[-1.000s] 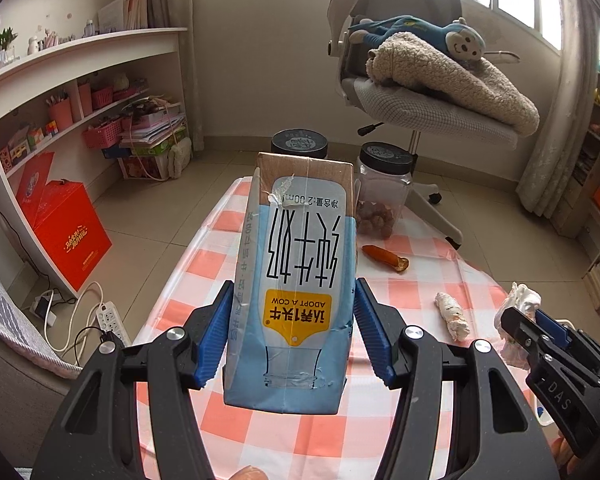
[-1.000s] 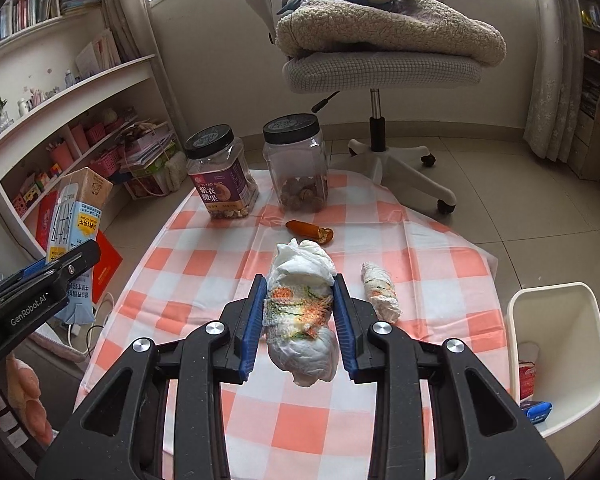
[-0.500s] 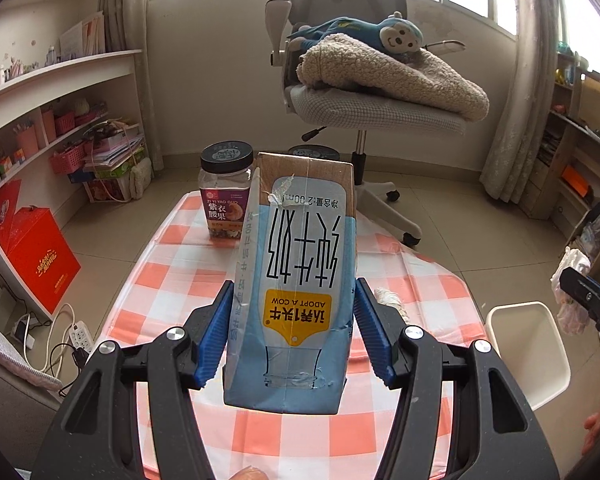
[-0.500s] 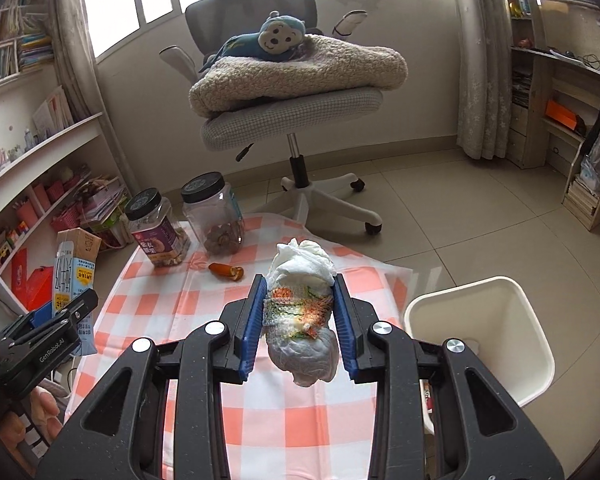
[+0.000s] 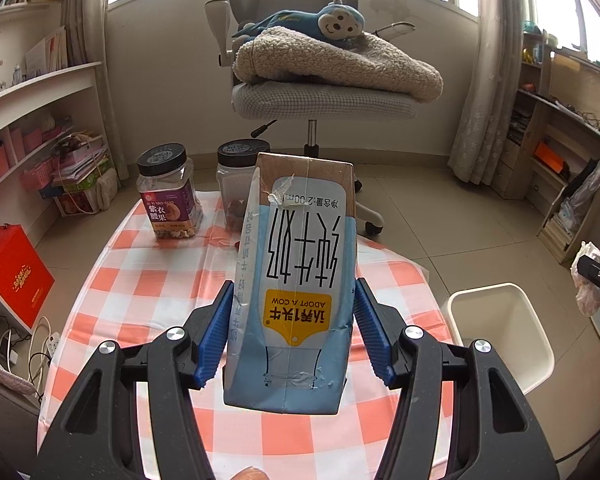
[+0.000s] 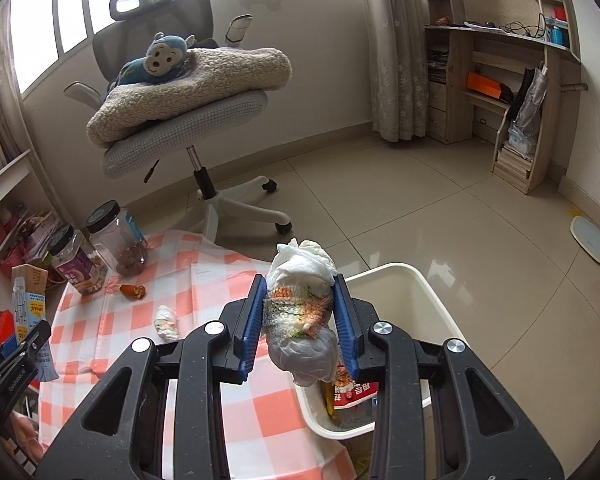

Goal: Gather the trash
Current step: 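Carry the tissue bundle over the bin and open the right tool, then carry the milk carton over the bin and open the left tool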

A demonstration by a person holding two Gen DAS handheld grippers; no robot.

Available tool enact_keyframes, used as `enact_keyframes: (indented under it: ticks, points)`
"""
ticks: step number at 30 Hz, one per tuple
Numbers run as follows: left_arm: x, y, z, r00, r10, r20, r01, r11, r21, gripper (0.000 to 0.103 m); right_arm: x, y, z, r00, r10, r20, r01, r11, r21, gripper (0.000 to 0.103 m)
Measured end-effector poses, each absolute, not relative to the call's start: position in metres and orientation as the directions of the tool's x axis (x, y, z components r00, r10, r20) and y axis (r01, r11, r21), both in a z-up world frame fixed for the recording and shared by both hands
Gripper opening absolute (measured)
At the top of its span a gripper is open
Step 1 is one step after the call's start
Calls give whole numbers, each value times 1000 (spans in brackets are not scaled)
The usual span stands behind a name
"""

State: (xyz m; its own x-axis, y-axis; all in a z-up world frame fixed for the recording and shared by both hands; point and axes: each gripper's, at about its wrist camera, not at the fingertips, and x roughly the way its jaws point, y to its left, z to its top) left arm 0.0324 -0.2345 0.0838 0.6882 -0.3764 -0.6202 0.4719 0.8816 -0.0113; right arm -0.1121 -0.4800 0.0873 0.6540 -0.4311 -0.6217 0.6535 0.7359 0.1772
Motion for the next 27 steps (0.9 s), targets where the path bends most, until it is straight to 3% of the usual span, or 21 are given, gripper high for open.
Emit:
enact_keyframes:
  ticks: [8, 10, 12, 17, 21, 27]
  points:
    - [10, -278, 74, 655, -422, -627, 541, 841, -2, 58, -131, -509, 80, 611, -463, -642, 700, 694, 167, 35]
    - [2, -290, 72, 646, -438, -626, 563, 826, 3, 58, -136, -514, 79, 603, -467, -647, 708, 687, 164, 44]
    - [-6, -302, 71, 634, -454, -626, 585, 811, 4, 58, -143, -519, 81, 594, -489, -639, 724, 671, 160, 67]
    - [-26, -335, 69, 600, -498, -626, 646, 763, 12, 58, -165, -532, 91, 578, -547, -605, 765, 623, 167, 88]
    - [-38, -360, 68, 572, -527, -628, 681, 732, 7, 58, -184, -546, 96, 558, -584, -590, 797, 574, 186, 95]
    - [-55, -401, 68, 531, -558, -637, 725, 689, 1, 58, -202, -560, 100, 494, -640, -589, 842, 522, 140, 96]
